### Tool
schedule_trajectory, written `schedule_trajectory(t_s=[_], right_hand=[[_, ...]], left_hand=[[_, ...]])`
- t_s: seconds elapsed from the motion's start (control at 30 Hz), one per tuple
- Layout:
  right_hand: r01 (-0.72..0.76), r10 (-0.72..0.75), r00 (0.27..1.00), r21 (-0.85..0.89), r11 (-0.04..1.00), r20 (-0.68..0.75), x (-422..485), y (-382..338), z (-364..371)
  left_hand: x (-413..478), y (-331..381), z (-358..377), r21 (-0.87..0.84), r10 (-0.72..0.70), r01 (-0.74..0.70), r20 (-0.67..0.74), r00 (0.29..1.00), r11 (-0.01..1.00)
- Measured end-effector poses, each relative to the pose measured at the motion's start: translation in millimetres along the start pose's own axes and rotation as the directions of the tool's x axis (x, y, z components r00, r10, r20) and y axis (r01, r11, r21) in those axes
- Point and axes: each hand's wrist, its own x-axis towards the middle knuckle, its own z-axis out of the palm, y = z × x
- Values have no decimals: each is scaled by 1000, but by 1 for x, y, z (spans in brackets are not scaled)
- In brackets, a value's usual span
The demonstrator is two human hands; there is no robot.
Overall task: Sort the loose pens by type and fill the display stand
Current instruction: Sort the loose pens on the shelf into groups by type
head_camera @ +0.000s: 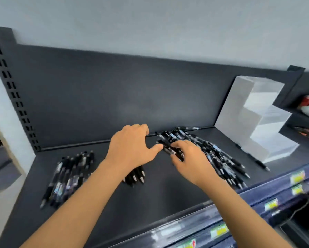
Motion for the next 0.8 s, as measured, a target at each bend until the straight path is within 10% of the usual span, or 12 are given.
schedule_trajectory(t_s=[0.37, 0.8], right_hand=[[-96, 127, 988, -304, 948, 83, -5, 223, -91], [-114, 252, 934, -454, 884, 255, 30, 262, -78]], left_hand=[[59, 205, 117, 7, -25, 25, 24, 999, 1000], [99, 235, 142, 88, -211, 204, 76, 975, 975]])
